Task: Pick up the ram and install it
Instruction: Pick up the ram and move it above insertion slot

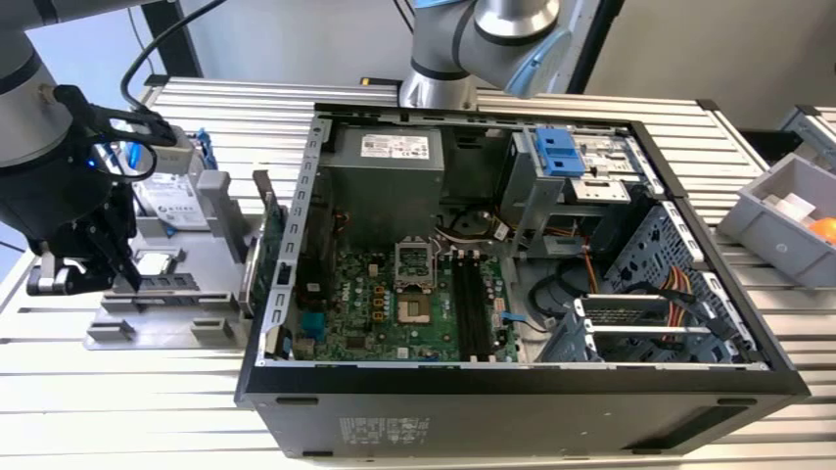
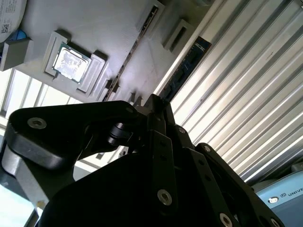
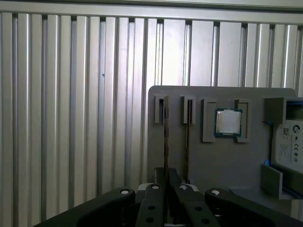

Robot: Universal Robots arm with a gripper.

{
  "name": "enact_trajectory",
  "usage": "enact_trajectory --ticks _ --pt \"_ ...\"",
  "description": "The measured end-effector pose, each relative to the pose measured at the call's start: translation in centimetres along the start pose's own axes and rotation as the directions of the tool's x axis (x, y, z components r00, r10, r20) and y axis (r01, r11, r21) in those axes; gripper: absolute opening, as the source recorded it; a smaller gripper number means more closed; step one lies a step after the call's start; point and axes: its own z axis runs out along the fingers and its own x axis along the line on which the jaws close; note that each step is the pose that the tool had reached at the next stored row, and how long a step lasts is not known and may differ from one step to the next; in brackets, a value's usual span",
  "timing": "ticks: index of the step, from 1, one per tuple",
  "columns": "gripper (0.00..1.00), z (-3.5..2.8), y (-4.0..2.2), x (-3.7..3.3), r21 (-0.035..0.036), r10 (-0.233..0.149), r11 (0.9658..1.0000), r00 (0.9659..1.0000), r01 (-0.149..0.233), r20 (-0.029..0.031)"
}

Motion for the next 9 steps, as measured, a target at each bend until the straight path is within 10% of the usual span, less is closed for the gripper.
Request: enact_trajectory --ticks 9 --pt "0.0 0.0 0.0 0.0 0.0021 0.0 1.0 1.0 0.0 -0.0002"
